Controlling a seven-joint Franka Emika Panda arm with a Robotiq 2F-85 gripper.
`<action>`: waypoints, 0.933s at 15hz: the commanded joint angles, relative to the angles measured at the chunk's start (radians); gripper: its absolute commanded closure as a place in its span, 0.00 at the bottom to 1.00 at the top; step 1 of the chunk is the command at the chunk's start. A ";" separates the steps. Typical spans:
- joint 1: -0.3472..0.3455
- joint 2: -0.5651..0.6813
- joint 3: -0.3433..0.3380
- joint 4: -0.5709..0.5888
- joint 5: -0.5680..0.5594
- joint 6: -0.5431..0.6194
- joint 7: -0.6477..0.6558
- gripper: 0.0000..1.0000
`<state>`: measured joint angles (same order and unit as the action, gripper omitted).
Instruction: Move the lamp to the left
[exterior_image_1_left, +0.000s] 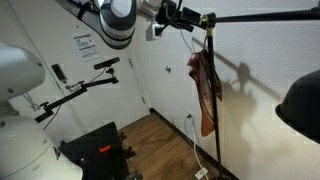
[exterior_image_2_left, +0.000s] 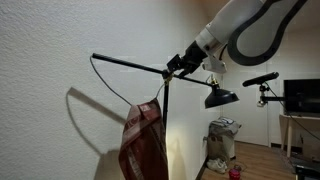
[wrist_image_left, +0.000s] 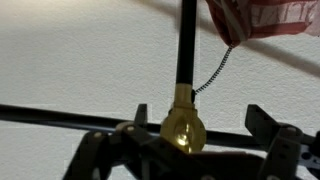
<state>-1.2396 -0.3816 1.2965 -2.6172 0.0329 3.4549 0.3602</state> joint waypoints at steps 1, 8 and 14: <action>-0.115 0.028 0.106 0.045 -0.007 -0.005 -0.002 0.00; -0.107 0.002 0.128 0.108 0.006 0.000 0.010 0.00; -0.080 -0.037 0.105 0.069 0.015 0.000 0.010 0.00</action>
<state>-1.3523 -0.3875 1.4241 -2.5337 0.0329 3.4546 0.3602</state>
